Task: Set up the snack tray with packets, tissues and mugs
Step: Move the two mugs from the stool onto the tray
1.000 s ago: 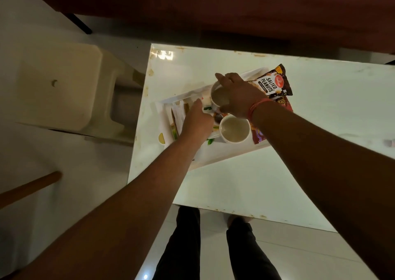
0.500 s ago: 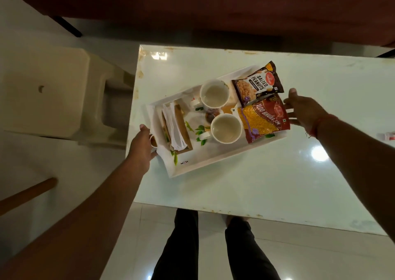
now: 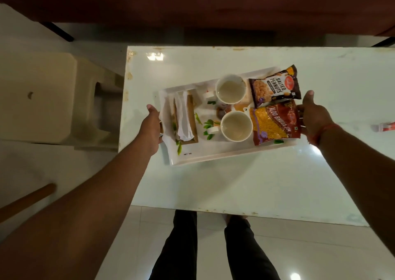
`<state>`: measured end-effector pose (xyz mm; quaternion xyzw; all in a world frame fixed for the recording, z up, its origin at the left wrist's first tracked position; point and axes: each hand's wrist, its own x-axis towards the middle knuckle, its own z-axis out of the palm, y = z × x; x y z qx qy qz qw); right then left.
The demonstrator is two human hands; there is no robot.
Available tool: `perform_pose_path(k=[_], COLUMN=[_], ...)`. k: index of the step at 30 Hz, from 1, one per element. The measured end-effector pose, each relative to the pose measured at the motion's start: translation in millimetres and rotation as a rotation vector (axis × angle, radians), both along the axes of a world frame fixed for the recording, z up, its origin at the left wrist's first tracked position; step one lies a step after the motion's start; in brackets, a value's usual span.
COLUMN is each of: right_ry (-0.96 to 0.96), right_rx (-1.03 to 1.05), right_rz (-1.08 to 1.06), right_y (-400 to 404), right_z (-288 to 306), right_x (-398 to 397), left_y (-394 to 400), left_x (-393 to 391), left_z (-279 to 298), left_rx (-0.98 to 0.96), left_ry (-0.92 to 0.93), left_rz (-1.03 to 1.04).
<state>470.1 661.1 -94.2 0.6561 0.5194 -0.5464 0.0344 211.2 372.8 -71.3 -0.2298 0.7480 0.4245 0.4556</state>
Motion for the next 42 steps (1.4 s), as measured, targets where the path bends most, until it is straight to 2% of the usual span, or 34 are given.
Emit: perform_pose_path(k=[9, 21, 38, 42], right_ry=[-0.033, -0.024, -0.035, -0.057], right_rx=[0.027, 0.048, 0.067, 0.179], right_rz=[-0.108, -0.142, -0.029, 0.058], right_y=[15.1, 21.4, 11.0, 10.9], right_z=[-3.6, -6.7, -5.2, 13.5], right_x=[59.4, 69.6, 79.4, 83.3], left_y=[57.5, 71.7, 71.4, 76.1], left_x=[11.4, 26.6, 20.7, 25.5], left_z=[-4.9, -13.0, -14.9, 5.2], left_rx=[0.008, -0.032, -0.057, -0.083], left_ry=[0.030, 0.055, 0.115, 0.194], left_rz=[-0.171, -0.174, -0.179, -0.201])
